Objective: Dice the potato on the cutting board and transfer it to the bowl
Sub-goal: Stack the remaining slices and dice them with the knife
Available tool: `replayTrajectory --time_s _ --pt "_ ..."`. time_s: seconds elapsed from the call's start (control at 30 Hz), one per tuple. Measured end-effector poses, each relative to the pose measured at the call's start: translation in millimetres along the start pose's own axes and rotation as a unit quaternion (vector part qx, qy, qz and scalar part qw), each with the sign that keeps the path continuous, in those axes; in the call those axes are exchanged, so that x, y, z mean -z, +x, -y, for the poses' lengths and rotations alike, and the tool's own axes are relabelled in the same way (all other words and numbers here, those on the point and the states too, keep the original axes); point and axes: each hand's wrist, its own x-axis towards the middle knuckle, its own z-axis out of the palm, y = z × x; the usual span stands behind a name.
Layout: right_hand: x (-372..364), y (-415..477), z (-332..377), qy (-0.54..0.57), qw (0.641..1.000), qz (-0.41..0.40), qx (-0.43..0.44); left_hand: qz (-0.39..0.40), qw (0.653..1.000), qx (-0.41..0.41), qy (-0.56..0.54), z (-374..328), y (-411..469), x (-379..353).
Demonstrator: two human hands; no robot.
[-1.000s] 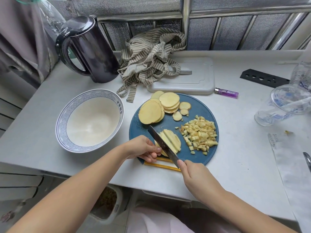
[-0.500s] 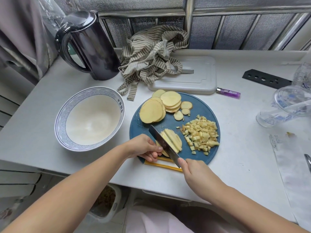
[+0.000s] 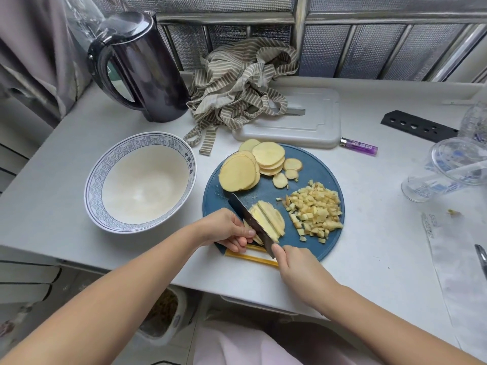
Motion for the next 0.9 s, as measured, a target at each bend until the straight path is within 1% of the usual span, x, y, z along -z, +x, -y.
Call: replayTrajectory --time_s 0.1,0.2,0.4,0.57,0.73,0.9 --pt "-3 0 -3 0.001 1.0 -0.015 -0.008 0.002 1.0 0.005 0.0 -1 -1 0" --pt "-3 -1 -3 0.006 1.0 -0.023 0.002 0.002 1.0 0.011 -0.002 -2 -3 0" --pt "10 -7 -7 0.071 0.997 0.0 0.008 0.007 1.0 0.023 -0.004 -6 -8 -2" --pt "20 -14 -7 0.095 0.995 0.008 -0.003 0.001 1.0 0.03 0.006 -13 -11 -5" --pt "20 -15 -10 0.067 0.998 0.016 -0.01 -0.005 0.999 0.037 0.004 -13 -13 -7" --pt "17 -14 -9 0.081 0.997 0.01 -0.01 0.005 0.999 0.04 0.006 -12 -13 -5"
